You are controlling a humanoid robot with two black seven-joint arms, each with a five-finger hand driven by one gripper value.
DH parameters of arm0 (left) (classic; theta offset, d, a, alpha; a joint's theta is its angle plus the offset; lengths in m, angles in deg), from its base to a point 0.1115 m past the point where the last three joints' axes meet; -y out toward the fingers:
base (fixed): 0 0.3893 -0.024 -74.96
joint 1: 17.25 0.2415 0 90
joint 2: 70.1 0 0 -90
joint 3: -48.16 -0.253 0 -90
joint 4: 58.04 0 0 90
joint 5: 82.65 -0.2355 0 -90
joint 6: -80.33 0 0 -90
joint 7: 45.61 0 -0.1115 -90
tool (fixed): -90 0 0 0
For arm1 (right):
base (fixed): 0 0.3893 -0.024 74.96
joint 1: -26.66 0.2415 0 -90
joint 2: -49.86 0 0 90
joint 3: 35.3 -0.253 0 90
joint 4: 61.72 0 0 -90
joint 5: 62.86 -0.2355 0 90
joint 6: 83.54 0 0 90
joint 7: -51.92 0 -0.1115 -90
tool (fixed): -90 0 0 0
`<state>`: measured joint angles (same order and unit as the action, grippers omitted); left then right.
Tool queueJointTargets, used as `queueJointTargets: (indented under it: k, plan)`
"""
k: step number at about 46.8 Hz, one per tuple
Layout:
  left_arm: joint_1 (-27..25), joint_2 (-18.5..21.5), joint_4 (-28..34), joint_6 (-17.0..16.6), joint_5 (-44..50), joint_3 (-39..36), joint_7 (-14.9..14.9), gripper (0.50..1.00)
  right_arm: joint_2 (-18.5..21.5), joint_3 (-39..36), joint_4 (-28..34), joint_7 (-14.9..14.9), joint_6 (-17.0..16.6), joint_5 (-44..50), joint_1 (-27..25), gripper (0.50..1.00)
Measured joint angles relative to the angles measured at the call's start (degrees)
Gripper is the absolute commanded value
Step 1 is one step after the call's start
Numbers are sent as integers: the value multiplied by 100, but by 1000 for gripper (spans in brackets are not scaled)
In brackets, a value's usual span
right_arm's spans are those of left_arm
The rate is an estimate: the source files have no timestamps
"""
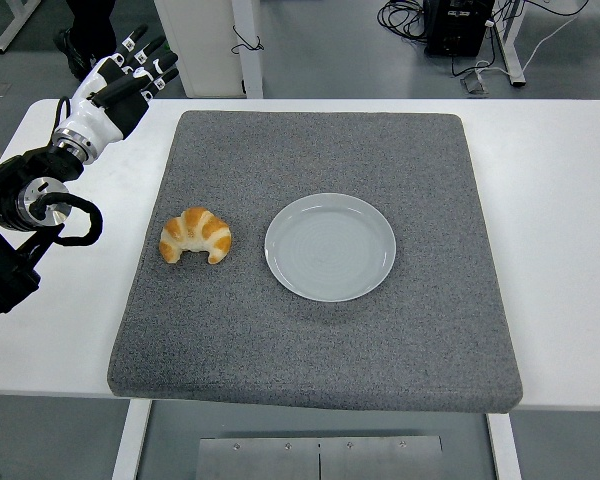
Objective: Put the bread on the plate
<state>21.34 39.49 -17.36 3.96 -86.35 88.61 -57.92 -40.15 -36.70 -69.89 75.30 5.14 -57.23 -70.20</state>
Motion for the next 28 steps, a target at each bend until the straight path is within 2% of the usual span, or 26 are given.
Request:
queueJointTargets:
  k: [28]
  plan:
    - [13,27,1,-1,-21,-89,49,977,0,0,-3,0,0,0,0,1000]
